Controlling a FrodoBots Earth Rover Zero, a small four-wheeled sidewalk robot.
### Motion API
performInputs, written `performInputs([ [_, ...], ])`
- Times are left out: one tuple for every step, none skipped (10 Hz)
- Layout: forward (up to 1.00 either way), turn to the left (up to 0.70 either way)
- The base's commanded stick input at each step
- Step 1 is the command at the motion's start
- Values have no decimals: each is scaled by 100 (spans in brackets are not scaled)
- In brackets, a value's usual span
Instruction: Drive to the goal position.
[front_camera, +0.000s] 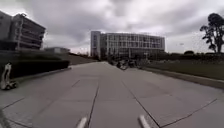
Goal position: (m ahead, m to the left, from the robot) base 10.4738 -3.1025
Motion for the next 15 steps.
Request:
performInputs([
  [50,0],
  [50,0],
  [50,0],
  [50,0],
  [50,0],
  [50,0],
  [50,0],
  [50,0],
  [50,0],
  [50,0],
  [50,0],
  [50,0],
  [50,0],
  [50,0],
  [50,0],
])
